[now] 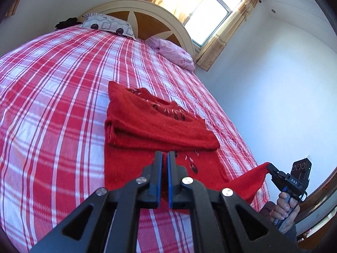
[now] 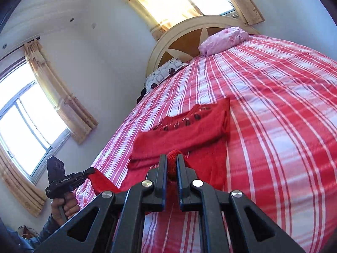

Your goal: Fold small clothes

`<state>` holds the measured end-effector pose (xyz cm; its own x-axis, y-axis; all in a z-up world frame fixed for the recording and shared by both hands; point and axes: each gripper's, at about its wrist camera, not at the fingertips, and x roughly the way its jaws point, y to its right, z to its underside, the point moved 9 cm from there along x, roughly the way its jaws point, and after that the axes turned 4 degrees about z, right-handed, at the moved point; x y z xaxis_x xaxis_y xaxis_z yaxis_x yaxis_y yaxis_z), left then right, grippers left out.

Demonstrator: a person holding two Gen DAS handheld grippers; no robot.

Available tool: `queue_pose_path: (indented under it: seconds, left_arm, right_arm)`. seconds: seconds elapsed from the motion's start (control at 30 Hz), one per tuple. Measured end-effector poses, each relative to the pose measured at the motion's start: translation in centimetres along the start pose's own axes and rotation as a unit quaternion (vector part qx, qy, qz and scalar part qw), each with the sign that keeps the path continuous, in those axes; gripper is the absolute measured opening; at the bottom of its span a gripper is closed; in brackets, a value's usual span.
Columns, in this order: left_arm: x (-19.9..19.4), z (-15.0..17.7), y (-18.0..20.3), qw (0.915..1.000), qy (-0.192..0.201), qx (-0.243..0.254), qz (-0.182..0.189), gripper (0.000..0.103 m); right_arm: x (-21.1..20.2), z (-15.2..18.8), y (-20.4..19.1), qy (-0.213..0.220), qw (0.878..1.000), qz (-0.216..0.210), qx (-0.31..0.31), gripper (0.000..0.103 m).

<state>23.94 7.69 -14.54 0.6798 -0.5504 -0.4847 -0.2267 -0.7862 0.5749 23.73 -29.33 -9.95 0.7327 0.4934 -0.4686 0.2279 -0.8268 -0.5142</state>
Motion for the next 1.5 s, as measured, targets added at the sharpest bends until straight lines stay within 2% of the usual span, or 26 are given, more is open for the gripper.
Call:
queue_pose_path:
  seconds: [0.37,0.47,0.53,0.57,0.6,0.63,0.7,0.77,0.9,1.0,1.07,1.13,1.17,1.2,1.23,1.37,1.5]
  left_arm:
    - [3.6,-6.2,-1.4,0.9998,0.018,-0.007,-0.007,0.0]
    - [4.4,-6.3,-1.7,0.9999,0.009,-0.002,-0.008,0.0]
    - [4.6,-5.3,-1.7,0.9995,0.0,0.025,-0.019,0.0]
    - [4.7,-4.9,-1.8,0.9988,-0.007,0.039,-0.029,0.004]
    - [5.0,-3.9,-1.8,0.9971,-0.023,0.061,-0.038,0.017]
    - [5.3,-2.8,-2.0,0.9953,-0.041,0.077,-0.043,0.041]
    - [6.1,-0.8,-3.1,0.9914,-0.069,0.094,-0.059,0.071]
    - [6.9,0.4,-3.1,0.9902,-0.089,0.099,-0.042,0.071]
    - [9.2,1.9,-2.2,0.9833,-0.119,0.132,-0.04,0.071]
    - [11.5,3.1,-2.0,0.9757,-0.15,0.153,-0.048,0.071]
    - [12.6,4.1,-2.3,0.968,-0.168,0.173,-0.068,0.066]
    - [13.4,4.8,-2.7,0.9617,-0.183,0.186,-0.085,0.05]
    - [13.3,4.6,-2.7,0.9611,-0.178,0.191,-0.091,0.04]
    - [13.1,4.6,-2.5,0.9613,-0.179,0.191,-0.085,0.01]
    - [12.7,4.5,-2.1,0.9619,-0.182,0.189,-0.077,0.01]
    - [9.6,2.1,-0.1,0.9636,-0.118,0.224,-0.085,0.009]
    - [7.2,-2.7,0.3,0.9738,-0.055,0.202,-0.089,0.009]
  right_arm:
    - [5.7,-4.9,1.4,-0.013,1.0,0.015,0.002,0.007]
    - [7.2,-4.9,1.8,-0.022,1.0,0.018,0.004,0.007]
    - [7.9,-4.2,2.3,-0.029,0.999,0.024,0.0,0.007]
    - [8.0,-3.8,2.6,-0.033,0.999,0.025,-0.001,0.007]
    - [8.2,-3.5,2.8,-0.038,0.999,0.025,0.001,0.007]
    - [8.3,-3.1,3.2,-0.042,0.999,0.027,0.001,0.007]
    - [8.5,-2.3,3.8,-0.049,0.998,0.031,0.0,0.007]
    - [8.6,-1.8,4.2,-0.054,0.998,0.031,0.001,0.007]
    - [8.2,-1.2,4.1,-0.055,0.998,0.031,-0.002,0.007]
    - [7.8,-1.0,3.8,-0.052,0.998,0.03,-0.009,0.007]
    - [7.7,-0.9,3.7,-0.053,0.998,0.029,-0.013,0.007]
    - [7.7,-0.8,3.7,-0.054,0.998,0.031,-0.015,0.007]
    - [7.7,-0.8,3.7,-0.054,0.998,0.031,-0.015,0.007]
    - [7.7,-0.9,3.8,-0.053,0.998,0.031,-0.014,0.007]
    - [7.7,-0.9,3.8,-0.053,0.998,0.03,-0.013,0.007]
    - [7.6,-2.5,4.0,-0.039,0.999,0.029,-0.007,0.007]
    - [8.2,-5.1,3.6,-0.024,0.999,0.023,0.001,0.007]
